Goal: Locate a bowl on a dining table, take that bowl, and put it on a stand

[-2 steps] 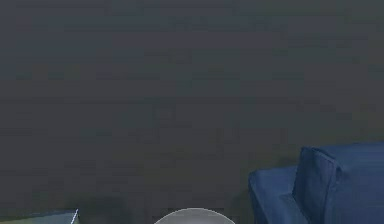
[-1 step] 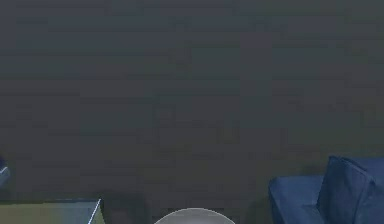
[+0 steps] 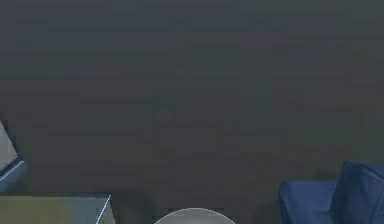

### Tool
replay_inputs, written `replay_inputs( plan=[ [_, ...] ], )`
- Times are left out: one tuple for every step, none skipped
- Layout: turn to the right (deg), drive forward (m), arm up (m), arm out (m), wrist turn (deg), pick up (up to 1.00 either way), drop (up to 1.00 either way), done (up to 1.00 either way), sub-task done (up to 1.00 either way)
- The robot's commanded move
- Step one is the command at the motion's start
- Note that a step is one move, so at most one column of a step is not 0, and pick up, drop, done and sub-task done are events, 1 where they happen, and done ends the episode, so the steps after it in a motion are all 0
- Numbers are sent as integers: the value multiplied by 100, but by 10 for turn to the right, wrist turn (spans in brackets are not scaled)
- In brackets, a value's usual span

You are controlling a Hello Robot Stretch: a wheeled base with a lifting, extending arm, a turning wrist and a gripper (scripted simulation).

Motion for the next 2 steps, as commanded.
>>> replay_inputs(
  plan=[
    [120, 0, 0, 0, 0, 0, 0, 0, 0],
    [-60, 0, 0, 0, 0, 0, 0, 0, 0]
  ],
)
